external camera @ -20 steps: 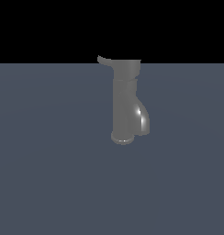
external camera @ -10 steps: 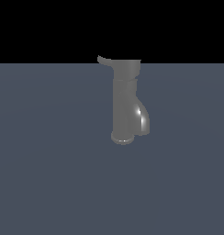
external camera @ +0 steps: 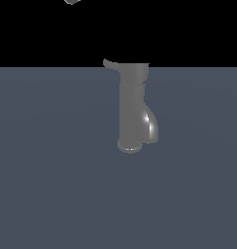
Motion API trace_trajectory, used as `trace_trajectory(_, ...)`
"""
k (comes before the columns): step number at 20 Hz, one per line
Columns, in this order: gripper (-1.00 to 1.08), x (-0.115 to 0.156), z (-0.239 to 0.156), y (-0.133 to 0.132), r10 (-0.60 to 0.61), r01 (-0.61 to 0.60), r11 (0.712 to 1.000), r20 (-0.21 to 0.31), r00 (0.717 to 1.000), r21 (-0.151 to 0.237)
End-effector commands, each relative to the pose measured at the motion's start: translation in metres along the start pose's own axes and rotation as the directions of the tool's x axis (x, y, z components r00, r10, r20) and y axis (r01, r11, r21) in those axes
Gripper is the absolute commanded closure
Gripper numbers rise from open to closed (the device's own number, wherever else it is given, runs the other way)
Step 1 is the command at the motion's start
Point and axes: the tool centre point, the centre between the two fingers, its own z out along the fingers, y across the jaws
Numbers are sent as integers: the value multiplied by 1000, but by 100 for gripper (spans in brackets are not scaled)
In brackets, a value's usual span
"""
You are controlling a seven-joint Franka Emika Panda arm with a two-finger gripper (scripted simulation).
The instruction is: Turn on the faucet by rotating a designated handle.
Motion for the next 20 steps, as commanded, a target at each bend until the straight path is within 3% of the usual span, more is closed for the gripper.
trace_trajectory(1, 108, 9, 8, -10, 60, -60, 998, 1, 998, 0)
trace_trajectory(11, 108, 49, 39, -42, 289, -289, 957, 4, 957, -3)
trace_trajectory(20, 108, 93, 68, -63, 487, -487, 873, 4, 873, -7)
